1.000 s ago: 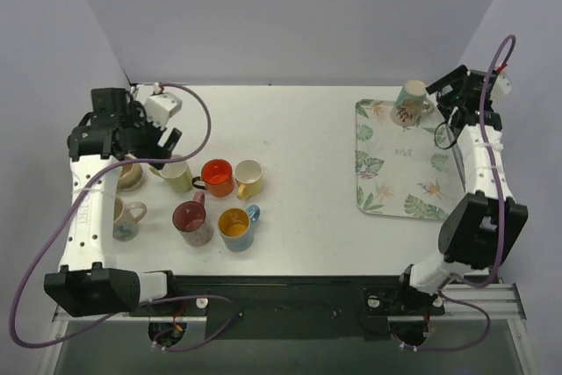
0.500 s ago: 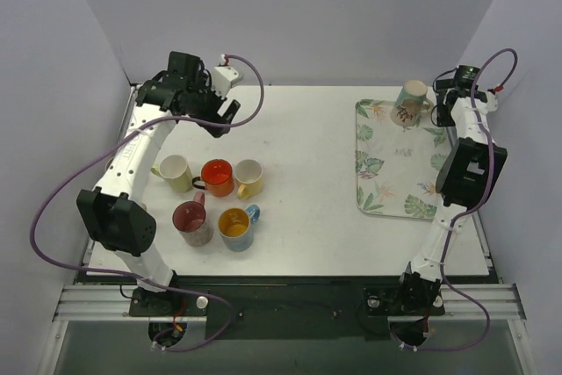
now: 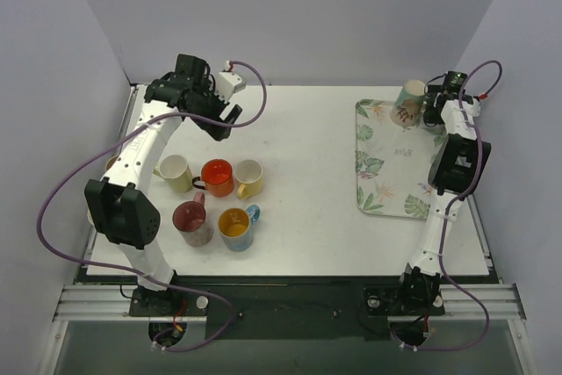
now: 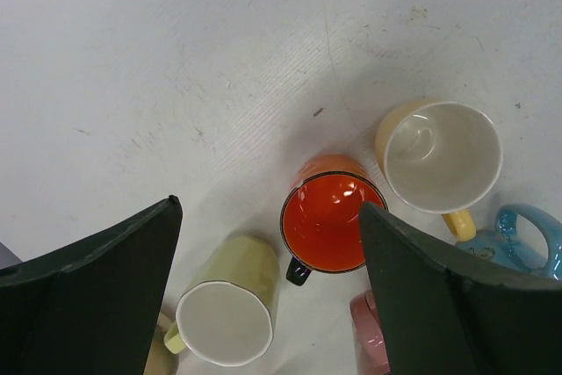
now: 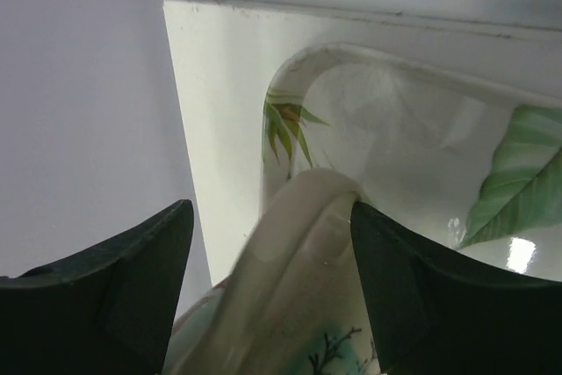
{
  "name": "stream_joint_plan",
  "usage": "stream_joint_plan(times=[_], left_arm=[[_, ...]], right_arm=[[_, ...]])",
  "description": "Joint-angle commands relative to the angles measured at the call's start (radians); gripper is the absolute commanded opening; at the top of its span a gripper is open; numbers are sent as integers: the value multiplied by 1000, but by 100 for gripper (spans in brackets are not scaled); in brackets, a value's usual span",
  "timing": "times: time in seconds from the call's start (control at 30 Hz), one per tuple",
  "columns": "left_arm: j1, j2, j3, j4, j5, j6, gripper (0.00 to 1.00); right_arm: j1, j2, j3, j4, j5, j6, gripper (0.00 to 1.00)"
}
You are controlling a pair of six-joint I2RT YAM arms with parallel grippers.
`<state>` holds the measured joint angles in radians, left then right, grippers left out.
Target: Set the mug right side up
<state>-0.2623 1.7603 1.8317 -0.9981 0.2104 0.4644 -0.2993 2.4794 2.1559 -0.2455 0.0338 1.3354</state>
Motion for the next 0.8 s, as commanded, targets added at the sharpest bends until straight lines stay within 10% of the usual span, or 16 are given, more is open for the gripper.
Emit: stream_joint_plan(times=[0.0,0.13,0.2,0.47,0.77], left_arm=[[-2,11,41,7,-28,0,93],[-8,13,34,4,-32,2,93],[-9,16,40,4,-35,3,93],[-14,4,31,9,-23,10,93],[-18,-27,12,23,15,11,93]], right_arm=[[8,39,48,66,-78,21,59],[9,38,45,78,-113,10,33],[8,7,-22,119,-120,18,2],[23,-190,-227,218,-187,-180,0],[181,-624,-723,575,-190,-772,0]])
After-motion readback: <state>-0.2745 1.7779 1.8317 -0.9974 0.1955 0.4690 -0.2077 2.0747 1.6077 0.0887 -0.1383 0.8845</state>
